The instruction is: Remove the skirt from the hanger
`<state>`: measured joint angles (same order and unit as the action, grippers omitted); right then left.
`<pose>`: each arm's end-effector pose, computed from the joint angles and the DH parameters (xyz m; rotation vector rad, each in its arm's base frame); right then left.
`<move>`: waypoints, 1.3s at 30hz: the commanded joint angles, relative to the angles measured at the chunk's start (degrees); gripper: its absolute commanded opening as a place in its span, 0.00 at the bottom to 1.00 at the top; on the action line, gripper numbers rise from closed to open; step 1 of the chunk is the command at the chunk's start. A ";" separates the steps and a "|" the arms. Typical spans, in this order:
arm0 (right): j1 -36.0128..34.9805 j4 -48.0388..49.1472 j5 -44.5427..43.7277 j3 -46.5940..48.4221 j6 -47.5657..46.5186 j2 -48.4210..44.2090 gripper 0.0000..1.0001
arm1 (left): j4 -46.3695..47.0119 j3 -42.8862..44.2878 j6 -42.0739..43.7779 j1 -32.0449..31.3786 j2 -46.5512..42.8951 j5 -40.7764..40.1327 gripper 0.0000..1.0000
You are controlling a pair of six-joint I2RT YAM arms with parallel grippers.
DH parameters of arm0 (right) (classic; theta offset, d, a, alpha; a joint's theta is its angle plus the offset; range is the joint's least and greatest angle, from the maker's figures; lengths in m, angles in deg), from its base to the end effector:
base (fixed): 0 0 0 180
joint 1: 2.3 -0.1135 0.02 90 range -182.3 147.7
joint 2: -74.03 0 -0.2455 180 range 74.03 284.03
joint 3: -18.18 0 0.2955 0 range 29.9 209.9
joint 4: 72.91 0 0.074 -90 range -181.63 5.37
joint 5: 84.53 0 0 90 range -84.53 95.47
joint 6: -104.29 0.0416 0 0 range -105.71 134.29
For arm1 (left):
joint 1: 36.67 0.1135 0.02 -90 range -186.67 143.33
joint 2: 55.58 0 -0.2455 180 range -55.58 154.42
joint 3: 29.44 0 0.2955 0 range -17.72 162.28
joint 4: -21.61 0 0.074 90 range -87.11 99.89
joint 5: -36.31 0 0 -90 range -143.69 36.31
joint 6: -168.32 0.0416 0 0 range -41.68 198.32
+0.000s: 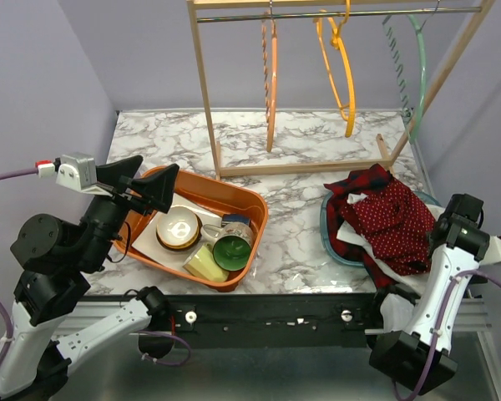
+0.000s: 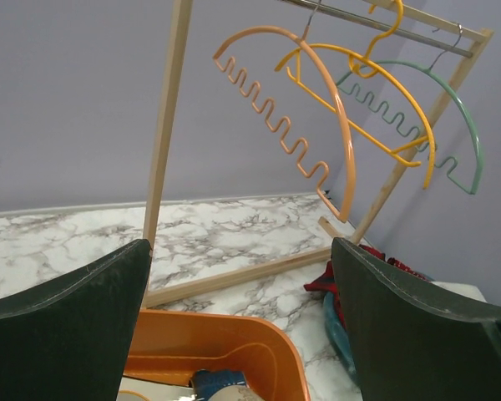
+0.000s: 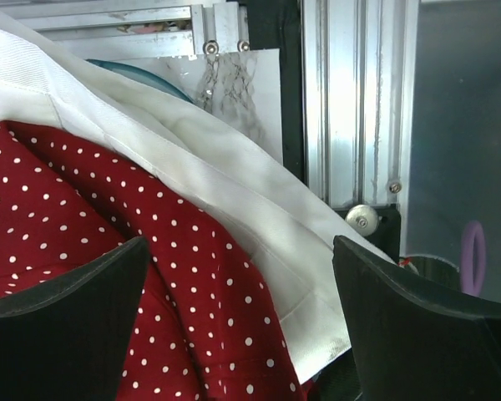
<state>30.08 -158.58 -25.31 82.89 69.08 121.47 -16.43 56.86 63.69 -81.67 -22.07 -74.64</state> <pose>0.1377 -0.1125 0.2800 1.8976 1.7950 -0.6076 0.0834 -0.0624 0.5131 0.0402 1.3583 -0.6404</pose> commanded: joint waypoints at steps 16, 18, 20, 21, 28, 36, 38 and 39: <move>6.73 4.95 -4.47 -4.56 3.58 3.89 1.00 | -1.63 2.32 -2.15 0.26 1.11 -0.14 0.99; 7.17 8.36 -2.10 -5.61 2.01 3.54 1.00 | -1.18 2.93 -1.72 0.26 1.46 -0.23 0.99; 7.17 10.66 -0.60 -6.93 1.38 3.10 0.99 | -0.83 3.63 -1.54 0.26 2.34 -0.06 0.99; 7.17 13.02 0.45 -6.94 -0.10 2.05 0.94 | -0.83 3.98 -1.36 0.26 2.86 0.03 0.99; 7.08 25.53 12.05 -4.49 -13.22 -7.70 0.25 | -0.66 3.99 -1.71 0.26 4.54 1.00 0.99; 7.08 32.71 32.76 -5.78 -10.76 -8.15 0.01 | -1.27 4.69 -1.36 0.26 5.77 1.00 0.99; 7.17 34.48 35.78 -8.69 -9.70 -7.80 0.01 | -1.45 4.78 -1.27 0.26 6.03 1.17 0.99; 7.17 36.06 37.54 -9.48 -8.48 -7.63 0.01 | -1.71 4.95 -1.27 0.26 6.03 1.09 0.99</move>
<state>36.81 -130.21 -1.90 78.12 58.65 113.60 -17.68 60.58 62.09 -81.67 -16.80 -74.57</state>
